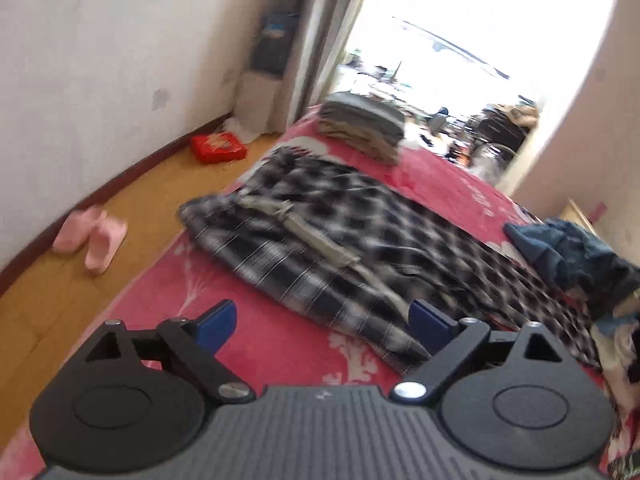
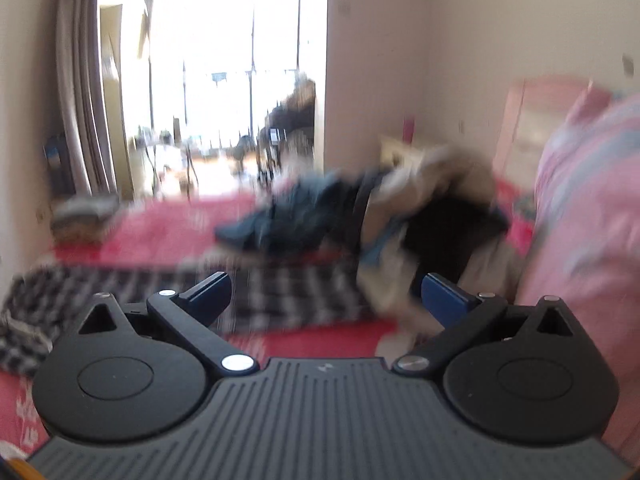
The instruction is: Fold clothes
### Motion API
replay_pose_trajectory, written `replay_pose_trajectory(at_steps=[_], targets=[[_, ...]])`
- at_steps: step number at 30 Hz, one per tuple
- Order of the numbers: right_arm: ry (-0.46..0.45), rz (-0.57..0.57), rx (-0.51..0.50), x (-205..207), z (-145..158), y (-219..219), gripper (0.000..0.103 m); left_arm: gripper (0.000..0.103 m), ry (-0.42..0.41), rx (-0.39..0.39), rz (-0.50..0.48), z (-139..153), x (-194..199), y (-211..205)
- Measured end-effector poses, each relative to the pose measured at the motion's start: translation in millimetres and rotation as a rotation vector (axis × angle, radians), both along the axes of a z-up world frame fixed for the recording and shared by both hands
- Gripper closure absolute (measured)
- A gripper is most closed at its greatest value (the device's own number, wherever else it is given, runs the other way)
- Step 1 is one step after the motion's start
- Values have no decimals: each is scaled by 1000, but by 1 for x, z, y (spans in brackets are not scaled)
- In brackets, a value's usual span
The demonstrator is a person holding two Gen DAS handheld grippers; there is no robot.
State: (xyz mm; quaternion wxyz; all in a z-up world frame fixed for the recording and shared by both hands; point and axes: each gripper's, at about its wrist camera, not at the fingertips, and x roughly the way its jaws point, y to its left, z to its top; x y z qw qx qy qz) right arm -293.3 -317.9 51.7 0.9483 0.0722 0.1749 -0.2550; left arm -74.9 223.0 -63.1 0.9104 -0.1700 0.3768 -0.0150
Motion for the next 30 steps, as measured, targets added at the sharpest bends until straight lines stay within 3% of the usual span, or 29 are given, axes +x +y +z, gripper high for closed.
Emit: replay_pose_trajectory(at_steps=[2, 4, 6, 9, 11, 12, 13, 15, 17, 21, 22, 27, 29, 30], targets=[[-34, 24, 22, -7, 16, -20, 1, 10, 42, -17, 55, -11, -2, 5], [-10, 79, 163, 6, -1, -31, 1, 14, 84, -10, 92, -26, 3, 10], [35, 152, 365, 28, -43, -30, 1, 20, 118, -5, 125, -39, 12, 15], [114, 213, 652, 66, -122, -7, 2, 31, 153, -61, 172, -58, 37, 24], [167, 248, 841, 92, -176, 9, 7, 40, 168, -96, 179, -69, 59, 26], [194, 253, 938, 106, -202, 18, 14, 43, 176, -114, 183, -74, 69, 28], [210, 244, 1023, 115, -222, 27, 22, 47, 183, -131, 186, -79, 80, 29], [223, 217, 1140, 131, -251, 38, 24, 49, 197, -158, 193, -89, 102, 32], [230, 185, 1210, 145, -269, 44, 27, 50, 208, -169, 200, -99, 121, 35], [256, 131, 1282, 159, -291, 51, 40, 77, 269, -193, 218, -122, 142, 36], [257, 123, 1289, 161, -295, 52, 44, 84, 261, -191, 220, -123, 143, 34], [243, 98, 1302, 177, -312, 52, 54, 99, 220, -180, 230, -130, 146, 27], [233, 112, 1295, 184, -316, 54, 68, 102, 203, -176, 235, -133, 148, 24], [232, 117, 1290, 185, -315, 53, 83, 102, 192, -167, 233, -131, 148, 22]])
